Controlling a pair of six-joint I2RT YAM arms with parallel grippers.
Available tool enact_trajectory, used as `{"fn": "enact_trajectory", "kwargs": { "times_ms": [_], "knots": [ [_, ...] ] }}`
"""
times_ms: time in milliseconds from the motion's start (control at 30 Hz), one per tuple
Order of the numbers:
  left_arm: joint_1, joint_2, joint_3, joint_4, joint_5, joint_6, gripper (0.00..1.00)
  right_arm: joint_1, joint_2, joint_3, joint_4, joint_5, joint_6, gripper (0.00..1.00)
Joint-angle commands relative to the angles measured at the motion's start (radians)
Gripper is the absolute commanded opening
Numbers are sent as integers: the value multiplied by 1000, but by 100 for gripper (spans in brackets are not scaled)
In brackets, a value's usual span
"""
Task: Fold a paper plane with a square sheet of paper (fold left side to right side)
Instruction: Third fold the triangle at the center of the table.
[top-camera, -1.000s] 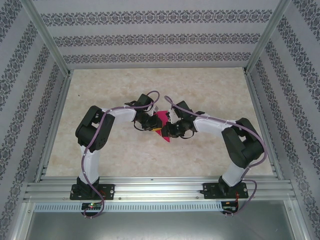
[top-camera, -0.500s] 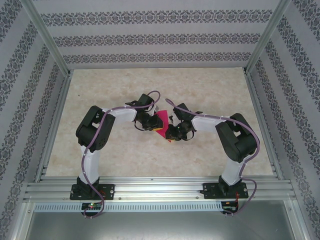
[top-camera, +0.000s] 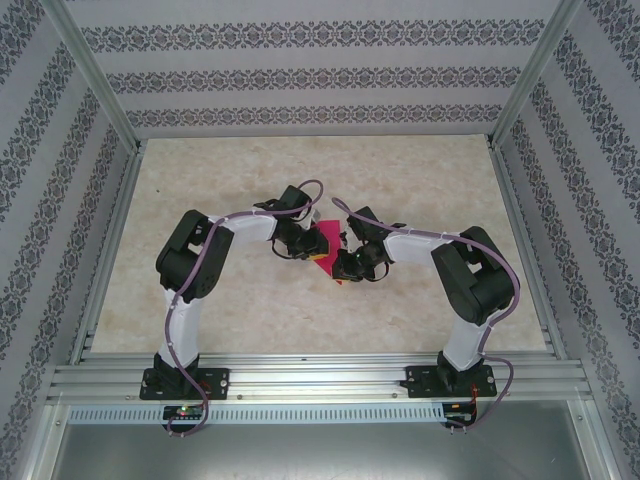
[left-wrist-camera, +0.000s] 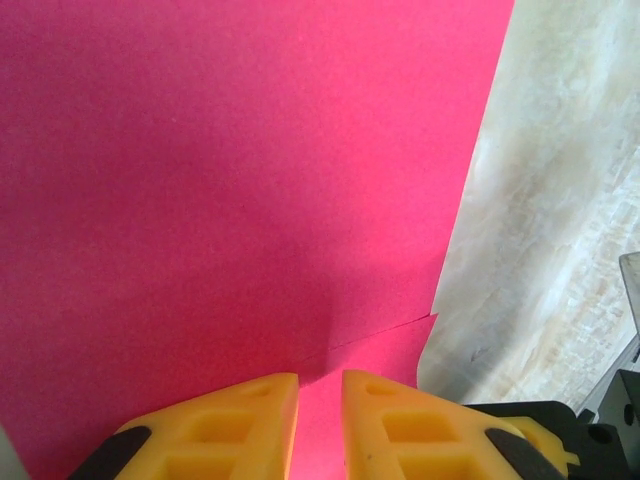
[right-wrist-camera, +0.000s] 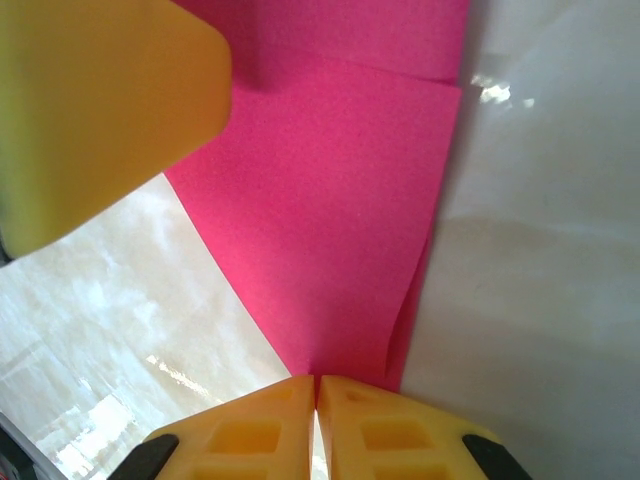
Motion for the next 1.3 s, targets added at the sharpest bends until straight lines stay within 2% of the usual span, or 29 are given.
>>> {"fn": "enact_trajectory", "kwargs": {
  "times_ms": [0,267,633,867,1000,1267],
  "knots": [
    [-14,74,11,-22,-89,-11,23,-1,41,-25,-131,70,7,13],
    [-14,91,82,-59,-81,6,29,1,30,-23,-149,106,4,12],
    [2,45,279,-236,-120,91,38,0,11,-23,-151,113,-6,12],
    [24,-40,240,-225,-130,92,41,2,3,-29,-147,103,-3,12],
    [23,-122,151,-171,-141,68,36,2,-3,-32,-143,103,-4,12],
    [-17,-194,-16,-28,-61,-9,23,2,10,-29,-129,95,-3,12]
  ]
}}
